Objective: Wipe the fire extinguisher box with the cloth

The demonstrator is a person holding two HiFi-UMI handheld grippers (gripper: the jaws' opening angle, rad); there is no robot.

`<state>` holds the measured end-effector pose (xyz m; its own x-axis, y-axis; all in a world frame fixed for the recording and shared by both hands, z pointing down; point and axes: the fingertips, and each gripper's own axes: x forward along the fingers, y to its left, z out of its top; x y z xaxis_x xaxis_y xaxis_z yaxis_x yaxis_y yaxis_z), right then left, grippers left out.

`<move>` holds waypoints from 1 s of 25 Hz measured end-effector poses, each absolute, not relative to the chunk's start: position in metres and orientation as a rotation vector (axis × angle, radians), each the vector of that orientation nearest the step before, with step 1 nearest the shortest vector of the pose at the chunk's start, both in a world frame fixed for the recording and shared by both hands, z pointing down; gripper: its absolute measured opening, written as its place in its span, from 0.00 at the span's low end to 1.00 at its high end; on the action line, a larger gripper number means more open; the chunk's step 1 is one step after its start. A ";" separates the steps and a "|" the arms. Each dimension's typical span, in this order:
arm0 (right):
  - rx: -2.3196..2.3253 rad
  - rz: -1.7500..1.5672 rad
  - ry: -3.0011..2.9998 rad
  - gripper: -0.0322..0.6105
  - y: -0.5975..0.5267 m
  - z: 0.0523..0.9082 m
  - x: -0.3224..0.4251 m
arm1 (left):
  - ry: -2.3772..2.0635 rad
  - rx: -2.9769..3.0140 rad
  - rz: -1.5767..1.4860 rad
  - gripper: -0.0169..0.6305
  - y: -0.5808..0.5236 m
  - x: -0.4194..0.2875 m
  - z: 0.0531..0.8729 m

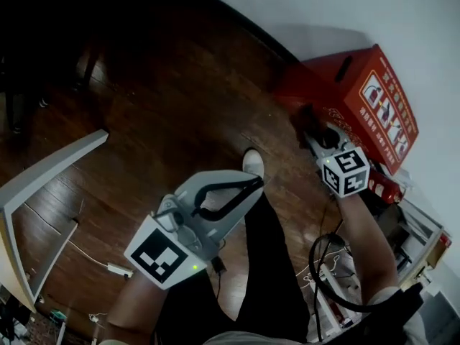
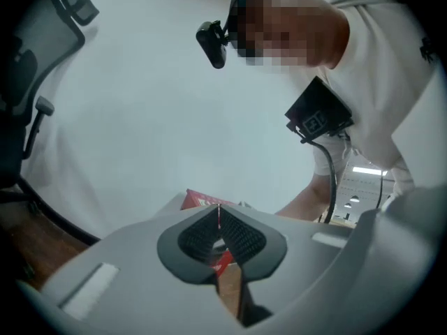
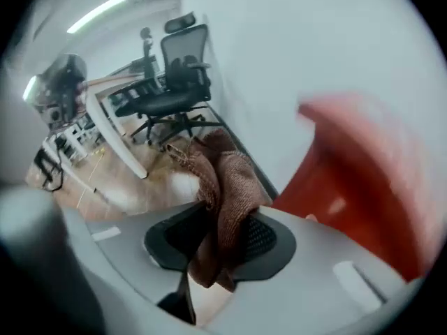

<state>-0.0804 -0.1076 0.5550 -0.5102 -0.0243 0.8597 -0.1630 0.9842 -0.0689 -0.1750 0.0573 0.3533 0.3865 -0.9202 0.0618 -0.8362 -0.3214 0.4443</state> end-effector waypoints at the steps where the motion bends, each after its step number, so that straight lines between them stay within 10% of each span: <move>1: 0.064 0.083 -2.094 0.23 -0.107 0.521 -0.090 | -1.525 2.254 -0.285 0.04 0.064 -0.183 0.340; 9: -0.506 -0.404 -1.682 0.23 -0.173 0.407 -0.156 | -1.622 2.284 -0.245 0.03 0.090 -0.246 0.285; 25: -1.016 -0.415 -0.665 0.23 -0.241 0.654 -0.120 | -1.829 1.941 -0.401 0.03 -0.007 -0.307 0.374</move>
<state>-0.1198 -0.2406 0.6535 0.7327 -0.0159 0.6804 0.6039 0.4762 -0.6392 -0.3072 -0.0066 0.3736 0.0827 -0.9927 0.0879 -0.8647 -0.0276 0.5015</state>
